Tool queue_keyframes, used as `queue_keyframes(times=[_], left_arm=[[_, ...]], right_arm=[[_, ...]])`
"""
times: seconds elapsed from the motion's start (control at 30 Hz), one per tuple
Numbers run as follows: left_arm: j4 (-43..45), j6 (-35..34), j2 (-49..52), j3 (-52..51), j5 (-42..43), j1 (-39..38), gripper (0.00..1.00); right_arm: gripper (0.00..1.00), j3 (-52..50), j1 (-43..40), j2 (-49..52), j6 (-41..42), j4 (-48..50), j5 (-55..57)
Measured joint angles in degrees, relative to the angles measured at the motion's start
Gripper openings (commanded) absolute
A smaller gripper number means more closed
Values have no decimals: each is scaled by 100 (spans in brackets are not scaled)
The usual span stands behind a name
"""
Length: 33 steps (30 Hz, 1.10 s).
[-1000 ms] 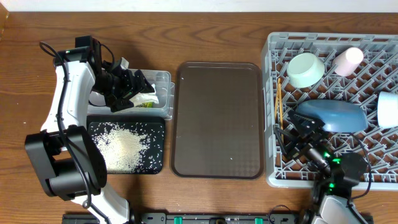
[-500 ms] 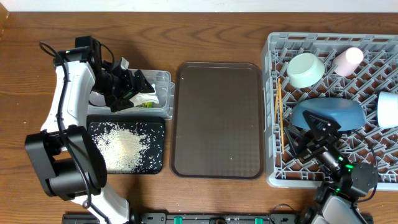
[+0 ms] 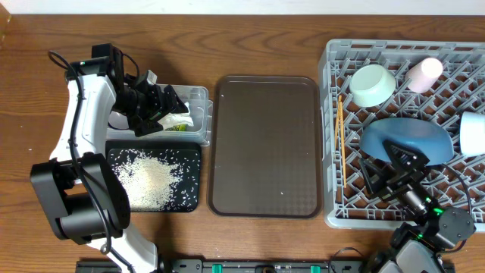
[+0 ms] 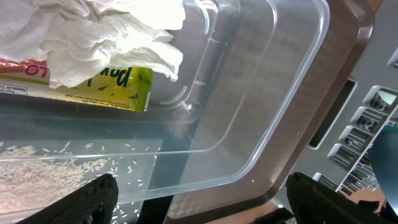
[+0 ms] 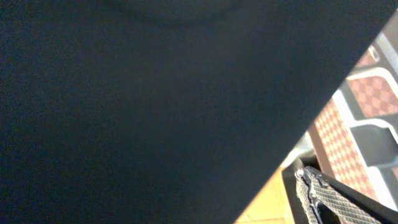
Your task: Sort waste into correct bins and load items into the dishwasher rack
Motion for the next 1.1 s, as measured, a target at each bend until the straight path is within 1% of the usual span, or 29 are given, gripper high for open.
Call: queue_keyframes(times=[0.17,0.57,0.63,0.73,0.77,0.8,0.87,0.97,1.1], left_arm=[[0,0,0,0,0,0,90],[0,0,0,0,0,0,90],[0,0,0,0,0,0,90],[-2,0,0,0,0,0,89],[2,0,0,0,0,0,90],[0,0,0,0,0,0,89],[4,0,0,0,2,0,89],[0,0,0,0,0,0,90],[-2,-2,0,0,0,0,89]], right_arm=[[99,0,-48,0,4,2,-313],[99,0,-48,-20,7,-92,-514],[99,0,-48,-146,20,-374,-527],[99,0,-48,-660,24,-1110,-470],[99,0,-48,-944,42,-1504,-404],[99,-2,-48,-1027,48,-1606,-398],[99,0,-50,-1405,42,-2223,-334],[99,0,-48,-1843,46,-2844,-245],[99,0,-48,-2218,42,-3110,-229]])
